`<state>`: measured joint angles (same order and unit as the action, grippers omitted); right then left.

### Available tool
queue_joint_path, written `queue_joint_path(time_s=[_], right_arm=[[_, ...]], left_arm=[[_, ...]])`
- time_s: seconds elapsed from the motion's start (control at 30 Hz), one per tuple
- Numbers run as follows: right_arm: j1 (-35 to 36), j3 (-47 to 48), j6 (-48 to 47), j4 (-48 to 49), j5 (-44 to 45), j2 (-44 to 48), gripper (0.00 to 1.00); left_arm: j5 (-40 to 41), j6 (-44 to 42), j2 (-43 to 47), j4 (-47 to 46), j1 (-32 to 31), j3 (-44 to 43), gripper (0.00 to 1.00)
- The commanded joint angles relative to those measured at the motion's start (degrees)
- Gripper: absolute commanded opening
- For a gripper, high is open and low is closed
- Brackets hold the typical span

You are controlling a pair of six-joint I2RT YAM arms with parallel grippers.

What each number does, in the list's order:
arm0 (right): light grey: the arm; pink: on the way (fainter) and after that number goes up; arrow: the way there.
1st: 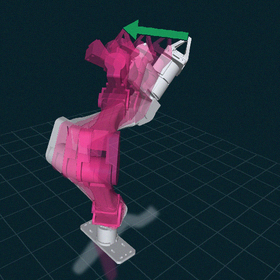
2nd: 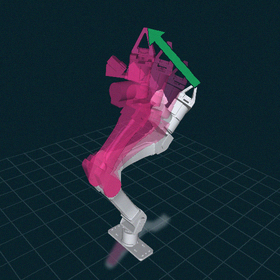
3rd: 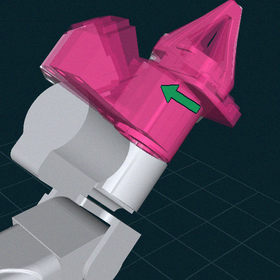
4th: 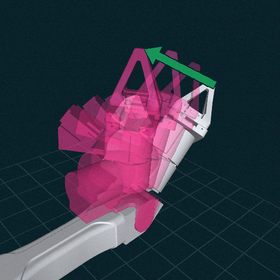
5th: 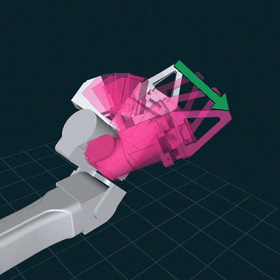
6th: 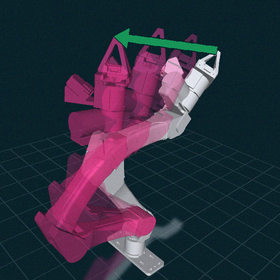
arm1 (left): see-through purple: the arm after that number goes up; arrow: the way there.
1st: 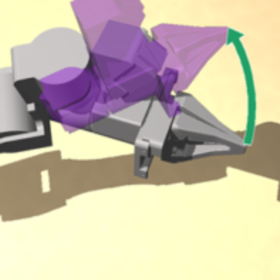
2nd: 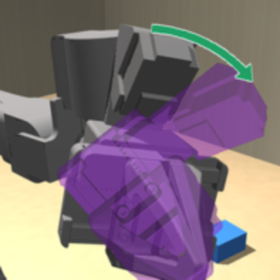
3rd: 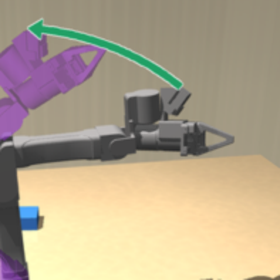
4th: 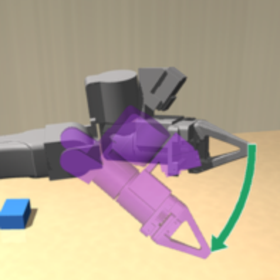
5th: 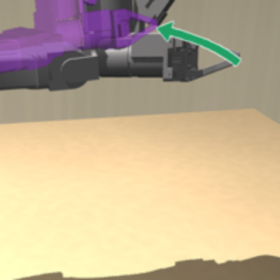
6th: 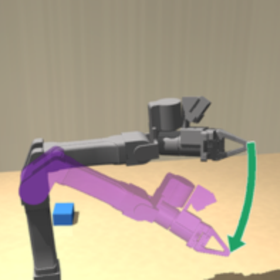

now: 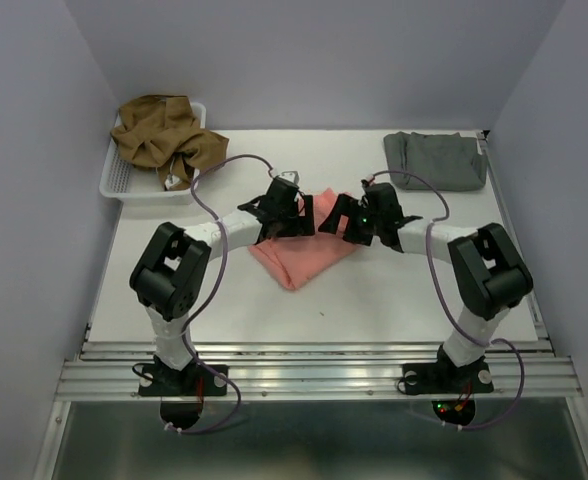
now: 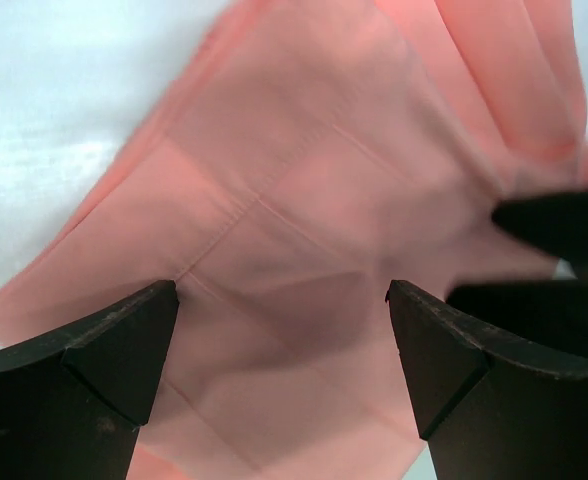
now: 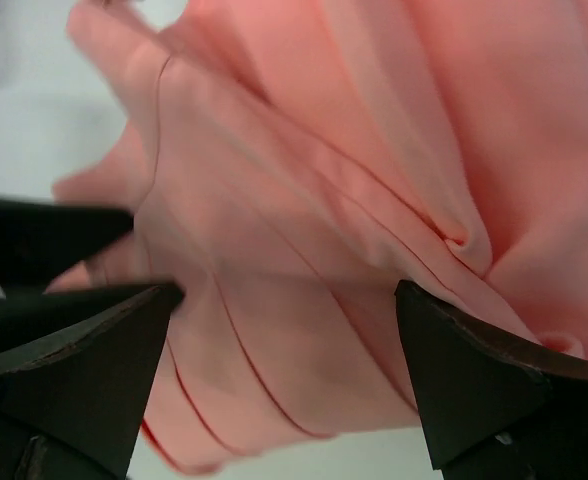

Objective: Fold and stack the skirts
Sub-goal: Fold the skirt

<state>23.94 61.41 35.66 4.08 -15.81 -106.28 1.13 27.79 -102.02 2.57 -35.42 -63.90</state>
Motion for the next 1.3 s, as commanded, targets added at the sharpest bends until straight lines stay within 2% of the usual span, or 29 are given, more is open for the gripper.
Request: queue_joint_path(time_s=[0.0, 0.03, 0.13, 0.2, 0.37, 0.47, 0.7, 0.97, 1.1, 1.27], right_arm=[[0.48, -13.21, 9.41, 7.51, 5.00, 9.14, 1.00], [1.27, -18.12, 12.13, 10.40, 5.61, 10.99, 1.00], [6.89, -24.64, 17.32, 13.06, 10.44, 18.72, 1.00], [8.31, -26.07, 18.04, 12.45, 13.87, 25.22, 1.00], [8.31, -22.74, 12.16, 5.95, 22.04, 36.39, 1.00], [8.31, -20.29, 9.26, 5.59, 21.62, 39.04, 1.00], [8.31, -12.47, 3.81, 8.05, 13.53, 30.62, 1.00], [5.07, -4.56, 4.33, 10.77, 10.73, 16.29, 1.00], [3.83, -2.96, 6.96, 13.85, 5.71, 9.79, 1.00], [2.69, -2.34, 8.28, 14.03, 4.47, 2.94, 1.00]], left_arm=[[0.64, -6.07, -2.66, -2.03, 0.97, -6.67, 0.99], [-0.59, -6.95, -2.92, -2.56, 0.97, -7.46, 0.99], [-5.16, -10.64, -3.01, -6.34, 0.88, -9.48, 0.99], [-7.36, -11.71, -1.35, -7.92, 0.97, -8.97, 0.99], [-9.39, -10.39, 5.32, -12.85, 0.97, -5.89, 0.99], [-7.64, -8.29, 8.32, -11.89, 0.97, -4.66, 0.99], [-4.82, -4.50, 12.46, -12.76, 2.02, 0.96, 0.99], [-8.33, -3.18, 5.00, -12.24, 2.46, -1.66, 0.99], [-9.21, -2.66, 0.95, -12.15, 2.99, -2.63, 0.99], [-10.44, -2.04, -3.09, -12.59, 3.78, -2.11, 0.99]])
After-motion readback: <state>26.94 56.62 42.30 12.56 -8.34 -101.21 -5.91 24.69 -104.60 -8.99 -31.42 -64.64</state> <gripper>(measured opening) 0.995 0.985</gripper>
